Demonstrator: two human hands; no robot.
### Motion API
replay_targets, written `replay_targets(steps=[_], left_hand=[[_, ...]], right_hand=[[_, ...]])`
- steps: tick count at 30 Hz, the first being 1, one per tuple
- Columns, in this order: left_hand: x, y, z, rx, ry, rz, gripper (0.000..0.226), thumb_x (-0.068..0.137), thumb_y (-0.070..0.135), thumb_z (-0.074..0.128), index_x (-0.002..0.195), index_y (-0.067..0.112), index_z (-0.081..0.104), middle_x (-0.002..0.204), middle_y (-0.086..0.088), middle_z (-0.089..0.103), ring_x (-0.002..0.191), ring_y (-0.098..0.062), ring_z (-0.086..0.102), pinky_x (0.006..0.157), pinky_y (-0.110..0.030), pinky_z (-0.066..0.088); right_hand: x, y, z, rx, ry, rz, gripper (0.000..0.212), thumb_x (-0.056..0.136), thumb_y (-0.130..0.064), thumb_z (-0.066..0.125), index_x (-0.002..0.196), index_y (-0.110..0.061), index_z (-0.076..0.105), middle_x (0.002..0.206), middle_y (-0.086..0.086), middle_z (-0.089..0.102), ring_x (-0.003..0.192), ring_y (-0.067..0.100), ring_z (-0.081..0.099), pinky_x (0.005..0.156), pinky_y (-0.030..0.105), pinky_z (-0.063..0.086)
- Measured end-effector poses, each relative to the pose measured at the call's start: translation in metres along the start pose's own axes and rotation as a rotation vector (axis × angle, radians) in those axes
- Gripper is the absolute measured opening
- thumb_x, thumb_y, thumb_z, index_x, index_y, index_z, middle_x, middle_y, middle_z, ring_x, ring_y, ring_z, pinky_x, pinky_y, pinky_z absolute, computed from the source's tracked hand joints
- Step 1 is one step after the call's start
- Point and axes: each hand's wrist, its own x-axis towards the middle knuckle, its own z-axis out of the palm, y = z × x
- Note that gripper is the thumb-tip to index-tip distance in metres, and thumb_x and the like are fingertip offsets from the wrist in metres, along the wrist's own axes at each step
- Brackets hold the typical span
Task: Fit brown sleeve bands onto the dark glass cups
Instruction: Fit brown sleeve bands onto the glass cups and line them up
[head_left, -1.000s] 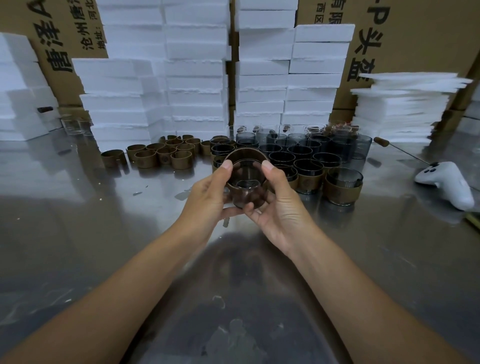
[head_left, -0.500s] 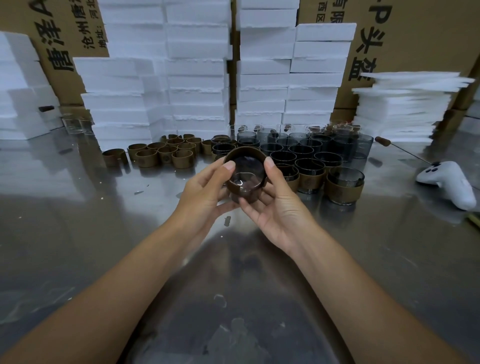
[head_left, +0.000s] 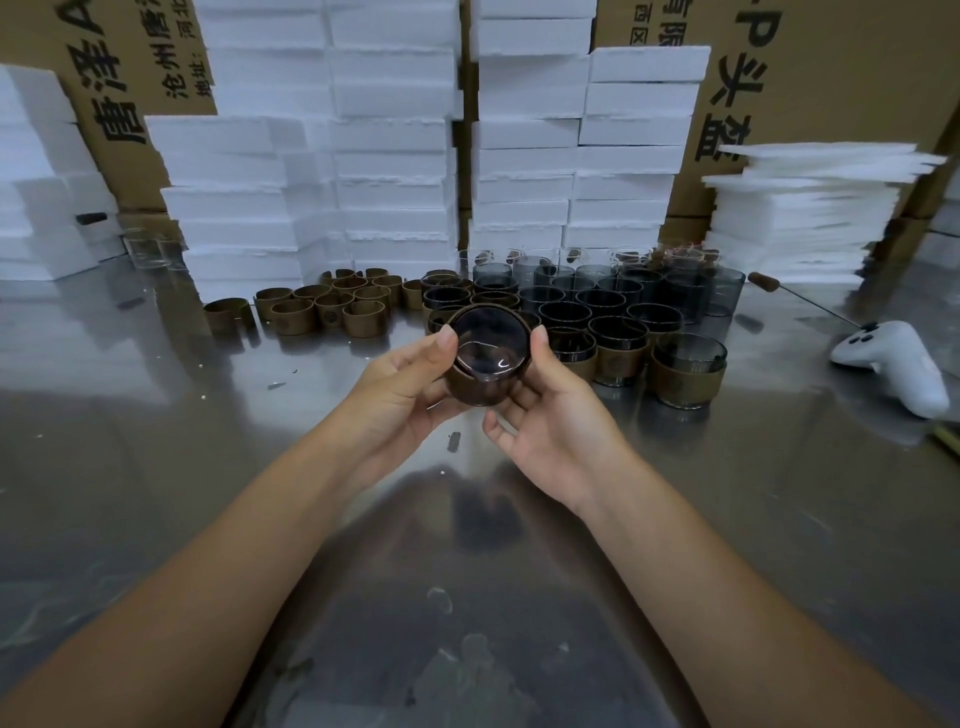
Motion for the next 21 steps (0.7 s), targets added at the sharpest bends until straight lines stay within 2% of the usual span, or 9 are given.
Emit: replay_targets(steps=[3,8,13,18,21], left_hand=[[0.0007,-0.0009,0.0004,-0.016,0.003,0.031,0.082,0.040,0.053,0.090,0.106,0.009,0.069,0.110,-0.013,0.070,0.096,-0.020,0.069,0.079,-0.027,0.057],[0.0010,-0.0010,0.0032,-0.029,0.002,0.075,0.089,0.037,0.054,0.090,0.108,0.006,0.066,0.107,-0.013,0.071,0.094,-0.020,0.069,0.082,-0.028,0.057],[-0.0001,-0.0009,0.0038,-0.028,-0.009,0.089,0.086,0.040,0.052,0.090,0.108,0.005,0.066,0.105,-0.012,0.072,0.093,-0.019,0.070,0.076,-0.025,0.057],[0.0005,-0.0012,0.0016,-0.028,-0.031,0.091,0.066,0.044,0.051,0.089,0.095,0.011,0.076,0.101,-0.009,0.073,0.091,-0.017,0.070,0.075,-0.024,0.056],[0.0013,-0.0004,-0.0007,-0.026,-0.030,0.094,0.062,0.047,0.050,0.088,0.095,0.013,0.077,0.101,-0.008,0.073,0.092,-0.015,0.070,0.080,-0.025,0.056]], right_hand=[[0.0001,-0.0009,0.0014,0.047,0.004,0.020,0.030,0.089,-0.045,0.055,0.096,-0.017,0.063,0.070,-0.004,0.067,0.068,0.008,0.062,0.061,0.022,0.044],[-0.0015,-0.0022,0.0039,0.082,0.004,0.025,0.027,0.092,-0.040,0.053,0.090,-0.015,0.062,0.070,-0.002,0.066,0.068,0.010,0.059,0.058,0.022,0.041],[-0.0032,-0.0031,0.0049,0.103,0.022,0.029,0.026,0.094,-0.036,0.052,0.088,-0.014,0.063,0.070,0.000,0.065,0.069,0.011,0.058,0.058,0.022,0.042],[-0.0035,-0.0030,0.0051,0.082,0.010,0.004,0.025,0.095,-0.036,0.051,0.087,-0.015,0.062,0.065,-0.002,0.067,0.065,0.009,0.060,0.056,0.021,0.045],[-0.0026,-0.0014,0.0042,-0.027,0.015,-0.017,0.024,0.094,-0.038,0.052,0.095,-0.017,0.064,0.075,-0.002,0.069,0.072,0.010,0.064,0.061,0.026,0.048]])
